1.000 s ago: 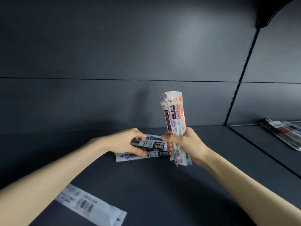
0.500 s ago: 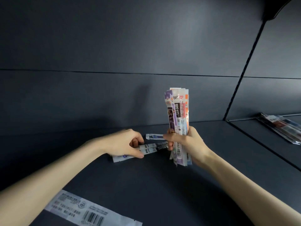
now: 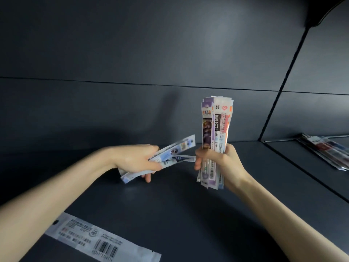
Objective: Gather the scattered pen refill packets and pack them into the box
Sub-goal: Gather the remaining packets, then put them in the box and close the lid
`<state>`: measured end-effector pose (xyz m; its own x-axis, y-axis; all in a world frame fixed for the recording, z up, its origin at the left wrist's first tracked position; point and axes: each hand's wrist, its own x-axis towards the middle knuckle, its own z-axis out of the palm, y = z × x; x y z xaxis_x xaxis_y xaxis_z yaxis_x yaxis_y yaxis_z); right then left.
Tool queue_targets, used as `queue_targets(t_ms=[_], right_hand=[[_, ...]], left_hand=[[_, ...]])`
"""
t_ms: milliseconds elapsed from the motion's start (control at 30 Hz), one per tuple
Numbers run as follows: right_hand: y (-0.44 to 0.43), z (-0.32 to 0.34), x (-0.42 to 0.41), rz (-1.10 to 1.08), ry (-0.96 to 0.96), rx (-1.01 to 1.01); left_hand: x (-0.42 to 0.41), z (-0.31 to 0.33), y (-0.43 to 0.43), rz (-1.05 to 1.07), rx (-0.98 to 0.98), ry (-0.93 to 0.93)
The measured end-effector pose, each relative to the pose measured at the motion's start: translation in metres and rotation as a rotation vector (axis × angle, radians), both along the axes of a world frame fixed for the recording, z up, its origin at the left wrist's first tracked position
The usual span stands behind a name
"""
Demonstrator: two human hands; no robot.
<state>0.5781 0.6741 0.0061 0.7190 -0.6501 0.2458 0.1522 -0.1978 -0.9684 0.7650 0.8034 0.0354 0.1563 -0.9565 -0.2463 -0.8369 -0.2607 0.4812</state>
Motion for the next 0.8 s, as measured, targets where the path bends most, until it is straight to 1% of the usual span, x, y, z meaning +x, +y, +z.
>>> queue_targets(t_ms=[133,267,333,433,500,600,733,800], right_hand=[[-0.003,-0.001,-0.005,0.023,-0.029,0.022],[-0.006,0.008,-0.013,0.065,-0.058,0.097],[-0.008,0.013,-0.018,0.072,-0.089,0.098],[-0.016,0.018,-0.033,0.07,-0.102,0.105],[-0.026,0.02,-0.045,0.047,-0.111,0.141],[-0.044,0.023,-0.064,0.087,-0.152,0.217],[-0.066,0.021,-0.08,0.115,-0.148,0.252],[-0.071,0.018,-0.082,0.136,-0.137,0.27]], left_hand=[[-0.015,0.009,0.003,0.069,-0.195,0.389],[-0.051,0.008,-0.001,0.235,-0.419,0.748],[-0.073,0.007,-0.005,0.287,-0.526,0.866],[-0.107,0.006,-0.014,0.321,-0.642,0.938],[-0.127,0.005,-0.023,0.333,-0.672,0.984],[-0.156,0.0,-0.04,0.353,-0.689,0.941],[-0.184,-0.005,-0.058,0.43,-0.737,1.006],[-0.191,-0.008,-0.066,0.478,-0.763,1.0]])
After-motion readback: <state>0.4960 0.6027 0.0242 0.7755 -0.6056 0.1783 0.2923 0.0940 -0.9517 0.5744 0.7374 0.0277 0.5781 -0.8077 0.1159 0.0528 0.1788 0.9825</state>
